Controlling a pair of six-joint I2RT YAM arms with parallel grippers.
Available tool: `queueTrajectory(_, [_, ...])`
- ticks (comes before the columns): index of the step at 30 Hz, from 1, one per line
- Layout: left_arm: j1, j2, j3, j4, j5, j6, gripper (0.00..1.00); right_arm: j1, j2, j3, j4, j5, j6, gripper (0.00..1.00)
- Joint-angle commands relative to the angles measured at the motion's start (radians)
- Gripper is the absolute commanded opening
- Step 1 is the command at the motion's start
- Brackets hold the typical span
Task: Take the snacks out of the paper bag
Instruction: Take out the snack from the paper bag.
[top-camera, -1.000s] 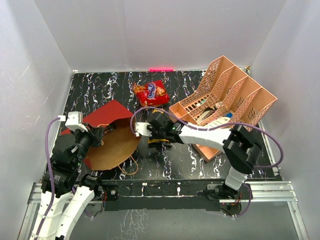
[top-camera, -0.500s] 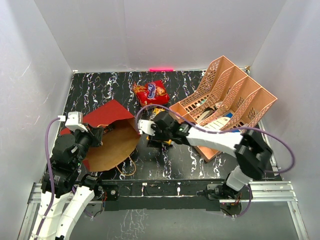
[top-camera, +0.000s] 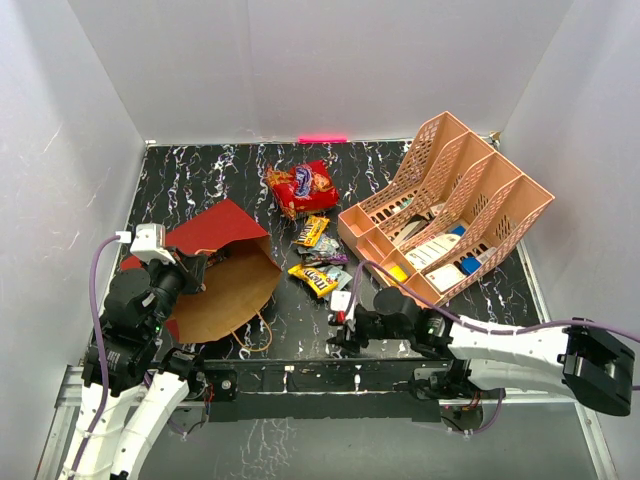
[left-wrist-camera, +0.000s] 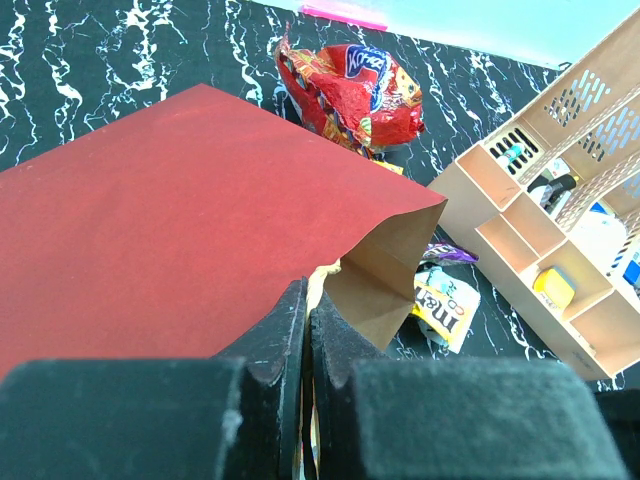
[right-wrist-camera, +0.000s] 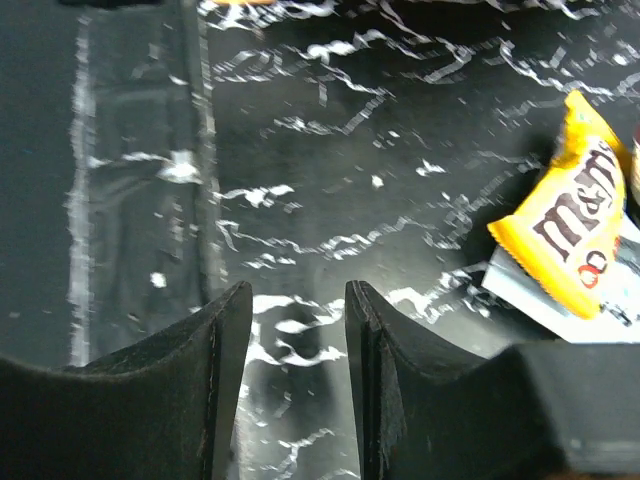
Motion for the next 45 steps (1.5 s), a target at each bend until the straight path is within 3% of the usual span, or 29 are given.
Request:
queueTrajectory(1, [-0.002, 0.003, 0.008, 0.016, -0.004, 0.000, 0.00, 0.079, 0.008, 0.041, 0.255, -0.011, 0.057, 0.45])
queueTrajectory(18, [-0.002, -0.023, 0.012, 0.003, -0.031, -0.003, 0.00, 0.177, 0.696, 0.720, 0.180, 0.072, -0.507, 0.47])
queueTrajectory(25, [-0.001, -0.038, 0.010, 0.006, -0.028, -0.002, 0.00, 0.176, 0.991, 0.940, 0.248, 0.127, -0.645, 0.48])
queueTrajectory(30, [-0.001, -0.051, 0.011, 0.010, -0.020, -0.001, 0.00, 0.172, 1.156, 1.089, 0.265, 0.209, -0.765, 0.54])
queueTrajectory(45, [-0.006, -0.051, 0.003, 0.035, 0.042, 0.007, 0.00, 0.120, 1.493, 1.470, 0.141, 0.342, -0.938, 0.61])
